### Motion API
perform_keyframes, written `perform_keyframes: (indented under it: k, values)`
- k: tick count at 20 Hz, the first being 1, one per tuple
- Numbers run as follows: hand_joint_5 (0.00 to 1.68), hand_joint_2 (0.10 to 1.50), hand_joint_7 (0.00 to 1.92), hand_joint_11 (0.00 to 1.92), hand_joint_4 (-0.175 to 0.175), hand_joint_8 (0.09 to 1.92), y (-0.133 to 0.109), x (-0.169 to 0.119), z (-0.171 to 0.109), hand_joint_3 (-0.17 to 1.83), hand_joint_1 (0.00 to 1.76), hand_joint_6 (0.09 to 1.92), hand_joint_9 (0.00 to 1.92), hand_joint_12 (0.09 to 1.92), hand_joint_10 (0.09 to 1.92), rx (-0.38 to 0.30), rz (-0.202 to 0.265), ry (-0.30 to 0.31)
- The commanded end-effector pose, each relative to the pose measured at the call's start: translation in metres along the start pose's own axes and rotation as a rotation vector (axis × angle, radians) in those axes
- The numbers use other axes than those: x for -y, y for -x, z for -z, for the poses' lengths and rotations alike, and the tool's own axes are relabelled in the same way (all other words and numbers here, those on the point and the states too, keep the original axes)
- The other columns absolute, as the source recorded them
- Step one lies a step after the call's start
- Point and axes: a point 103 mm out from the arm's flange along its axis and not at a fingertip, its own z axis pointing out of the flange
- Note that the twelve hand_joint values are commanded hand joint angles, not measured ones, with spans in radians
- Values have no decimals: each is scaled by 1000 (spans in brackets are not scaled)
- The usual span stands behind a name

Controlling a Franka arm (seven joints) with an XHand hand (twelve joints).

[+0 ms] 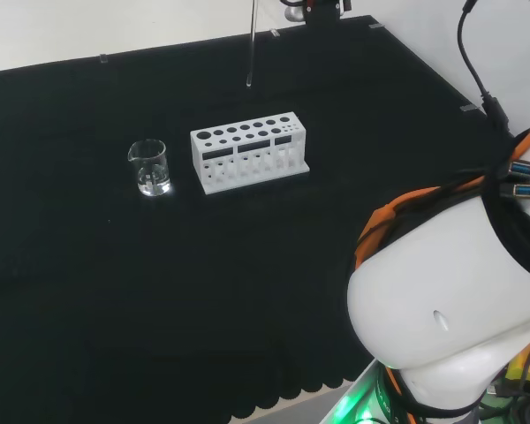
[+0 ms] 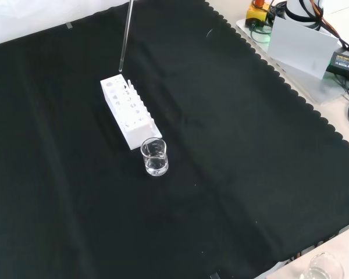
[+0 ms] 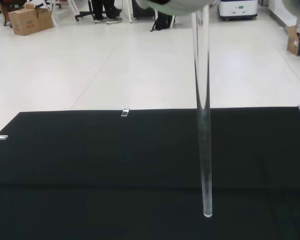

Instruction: Stir in the beaker to the left of the white test tube rack with the glass rod.

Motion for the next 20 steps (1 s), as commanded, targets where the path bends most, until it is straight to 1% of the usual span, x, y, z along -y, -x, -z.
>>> perform_keyframes:
  k: [1,4,11,14,20]
  values:
    - [1444,1046,1364,1747,-175,633,1,5,4,-175,1325,87,1798,332,349,4,-5,-6]
    - [1444,1046,1364,1749,-175,634,-5,4,8,-175,1325,87,1799,332,347,-6,1,-7]
    - [1446,1045,1364,1749,-175,632,-40,-5,25,-175,1325,87,1803,332,344,-50,57,8]
    - [1447,1045,1364,1749,-175,631,-52,-7,26,-175,1325,87,1804,332,342,-58,76,-1]
    - [1448,1045,1366,1751,-175,629,-76,-9,22,-175,1325,87,1807,333,340,-74,132,-8]
